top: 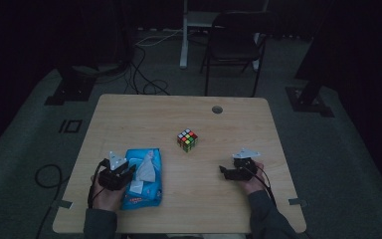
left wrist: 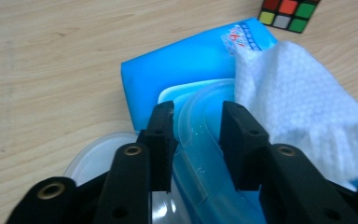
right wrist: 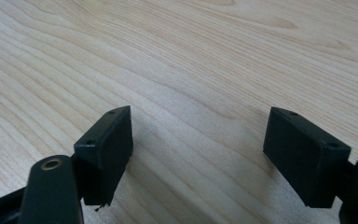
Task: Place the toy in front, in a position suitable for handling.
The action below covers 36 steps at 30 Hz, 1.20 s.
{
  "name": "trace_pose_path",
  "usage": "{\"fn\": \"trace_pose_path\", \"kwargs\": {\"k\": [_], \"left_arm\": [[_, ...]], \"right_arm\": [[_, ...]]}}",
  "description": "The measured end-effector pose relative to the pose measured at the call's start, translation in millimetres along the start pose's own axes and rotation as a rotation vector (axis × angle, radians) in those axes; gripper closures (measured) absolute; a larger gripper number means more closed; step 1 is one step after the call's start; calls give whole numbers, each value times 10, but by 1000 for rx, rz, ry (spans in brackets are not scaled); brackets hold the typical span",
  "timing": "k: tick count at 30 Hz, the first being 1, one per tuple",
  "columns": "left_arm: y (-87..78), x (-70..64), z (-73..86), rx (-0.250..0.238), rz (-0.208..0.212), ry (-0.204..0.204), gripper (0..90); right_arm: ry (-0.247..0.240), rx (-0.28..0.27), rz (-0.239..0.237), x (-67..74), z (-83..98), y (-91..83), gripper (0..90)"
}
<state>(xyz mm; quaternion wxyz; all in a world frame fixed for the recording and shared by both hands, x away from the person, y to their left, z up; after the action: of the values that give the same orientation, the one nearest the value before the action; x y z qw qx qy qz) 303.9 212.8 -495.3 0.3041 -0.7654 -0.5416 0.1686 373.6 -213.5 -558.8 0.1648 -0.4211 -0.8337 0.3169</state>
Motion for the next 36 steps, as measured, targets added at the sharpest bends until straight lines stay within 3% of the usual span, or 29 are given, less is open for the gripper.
{"fn": "trace_pose_path", "kwargs": {"k": [3,14,23,24,28,30,36], "left_arm": [[31,35,-34,12,-23,17,714],[170,188,-140,30,-6,50,757],[290,356,-242,37,-1,43,754],[357,423,-299,38,-13,27,752],[404,475,-358,43,-22,6,742],[376,466,-375,27,-14,-12,732],[111,285,-417,-65,52,-7,690]], "right_arm": [[0,0,0,0,0,0,235],[0,0,0,0,0,0,235],[0,0,0,0,0,0,235],[0,0,0,-1,0,0,235],[0,0,0,0,0,0,235],[0,0,0,0,0,0,235],[0,0,0,0,0,0,235]]}}
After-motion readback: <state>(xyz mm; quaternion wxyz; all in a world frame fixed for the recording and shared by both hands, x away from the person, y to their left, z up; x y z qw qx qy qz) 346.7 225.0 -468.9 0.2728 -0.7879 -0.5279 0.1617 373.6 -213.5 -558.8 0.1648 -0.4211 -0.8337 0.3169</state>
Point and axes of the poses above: each handheld gripper's, and its own axes: y roughly forward along the jaws, z roughly out of its underside, x roughly to its left, the point moved 1 cm from there along y, roughly forward along the jaws, and after that the axes turned 1 degree about -z, right-handed, at the moved point
